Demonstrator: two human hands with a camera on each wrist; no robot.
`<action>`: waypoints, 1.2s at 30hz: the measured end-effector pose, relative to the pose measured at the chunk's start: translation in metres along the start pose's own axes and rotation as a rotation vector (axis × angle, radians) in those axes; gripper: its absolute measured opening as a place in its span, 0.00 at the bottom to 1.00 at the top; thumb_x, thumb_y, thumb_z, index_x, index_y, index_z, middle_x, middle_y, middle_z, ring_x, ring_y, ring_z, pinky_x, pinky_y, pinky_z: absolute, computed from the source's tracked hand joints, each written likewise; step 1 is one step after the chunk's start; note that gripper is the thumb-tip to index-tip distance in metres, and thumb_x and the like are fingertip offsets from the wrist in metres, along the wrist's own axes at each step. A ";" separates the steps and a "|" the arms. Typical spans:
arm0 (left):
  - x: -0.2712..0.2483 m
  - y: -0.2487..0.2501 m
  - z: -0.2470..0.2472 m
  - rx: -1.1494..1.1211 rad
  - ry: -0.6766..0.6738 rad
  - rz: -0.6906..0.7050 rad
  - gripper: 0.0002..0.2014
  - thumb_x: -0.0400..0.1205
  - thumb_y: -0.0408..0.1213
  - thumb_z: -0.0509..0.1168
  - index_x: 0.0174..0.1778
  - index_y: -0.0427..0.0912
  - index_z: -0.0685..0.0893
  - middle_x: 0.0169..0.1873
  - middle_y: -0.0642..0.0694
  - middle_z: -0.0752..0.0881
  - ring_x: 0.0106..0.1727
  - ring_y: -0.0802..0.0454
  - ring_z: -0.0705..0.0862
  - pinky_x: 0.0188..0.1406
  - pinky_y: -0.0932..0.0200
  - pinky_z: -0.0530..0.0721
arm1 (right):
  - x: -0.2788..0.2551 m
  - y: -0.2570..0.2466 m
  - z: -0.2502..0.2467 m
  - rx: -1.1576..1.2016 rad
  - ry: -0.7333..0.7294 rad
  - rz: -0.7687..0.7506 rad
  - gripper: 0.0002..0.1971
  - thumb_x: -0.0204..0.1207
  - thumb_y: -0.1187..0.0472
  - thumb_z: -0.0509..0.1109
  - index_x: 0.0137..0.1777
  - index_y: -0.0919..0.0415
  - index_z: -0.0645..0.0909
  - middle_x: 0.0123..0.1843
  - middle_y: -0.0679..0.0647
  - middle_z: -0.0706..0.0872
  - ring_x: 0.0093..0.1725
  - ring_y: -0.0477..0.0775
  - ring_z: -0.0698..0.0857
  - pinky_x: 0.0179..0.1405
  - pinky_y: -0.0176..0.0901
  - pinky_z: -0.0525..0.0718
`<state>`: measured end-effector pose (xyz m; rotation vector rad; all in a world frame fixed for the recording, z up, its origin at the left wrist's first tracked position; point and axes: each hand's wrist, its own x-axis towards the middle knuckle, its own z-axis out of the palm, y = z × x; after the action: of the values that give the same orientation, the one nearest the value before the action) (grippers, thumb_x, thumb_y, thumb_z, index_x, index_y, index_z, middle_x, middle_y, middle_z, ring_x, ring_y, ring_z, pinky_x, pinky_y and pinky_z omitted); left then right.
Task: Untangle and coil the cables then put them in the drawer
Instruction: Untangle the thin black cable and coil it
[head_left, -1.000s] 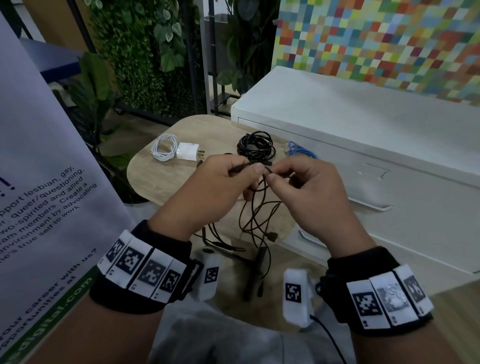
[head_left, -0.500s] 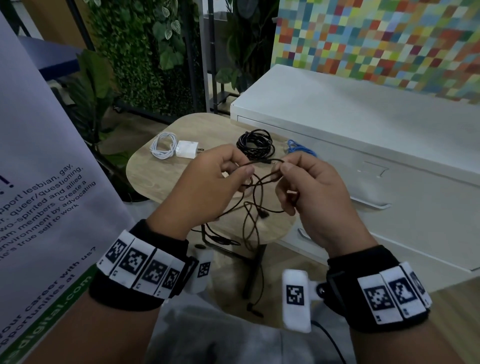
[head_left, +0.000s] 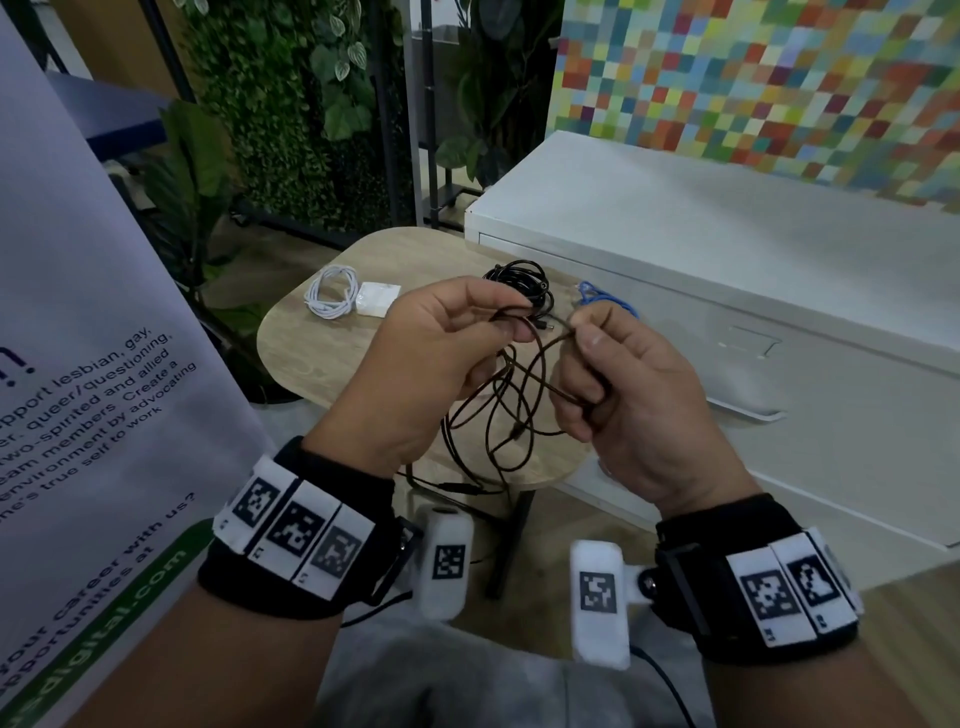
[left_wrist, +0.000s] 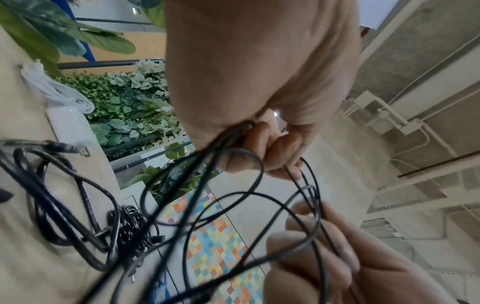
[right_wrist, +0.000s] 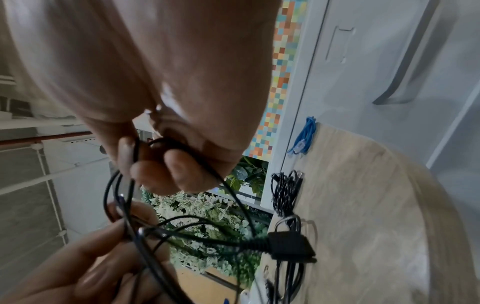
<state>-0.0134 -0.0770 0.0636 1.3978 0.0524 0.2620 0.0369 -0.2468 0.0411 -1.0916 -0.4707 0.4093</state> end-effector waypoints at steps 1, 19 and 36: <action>0.001 0.000 -0.001 -0.019 0.021 -0.015 0.16 0.81 0.15 0.62 0.42 0.41 0.86 0.30 0.48 0.87 0.19 0.59 0.65 0.17 0.67 0.59 | 0.001 0.001 -0.002 -0.070 0.020 -0.017 0.02 0.82 0.61 0.64 0.49 0.57 0.77 0.25 0.49 0.65 0.24 0.50 0.63 0.21 0.38 0.64; 0.006 0.000 0.000 -0.056 0.110 -0.183 0.14 0.93 0.43 0.58 0.41 0.47 0.72 0.22 0.50 0.74 0.20 0.54 0.65 0.25 0.56 0.55 | 0.002 -0.006 -0.019 -0.524 0.053 0.083 0.14 0.87 0.58 0.69 0.38 0.48 0.83 0.23 0.48 0.67 0.23 0.50 0.61 0.26 0.45 0.61; 0.013 0.000 -0.021 0.022 0.394 -0.020 0.11 0.90 0.42 0.65 0.43 0.42 0.79 0.40 0.52 0.90 0.25 0.55 0.75 0.26 0.57 0.70 | 0.003 -0.018 -0.018 -0.085 0.231 0.087 0.15 0.91 0.59 0.60 0.42 0.60 0.79 0.23 0.50 0.59 0.16 0.47 0.55 0.18 0.35 0.66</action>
<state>-0.0046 -0.0539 0.0614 1.3493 0.3947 0.5182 0.0511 -0.2662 0.0514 -1.2286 -0.2386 0.3370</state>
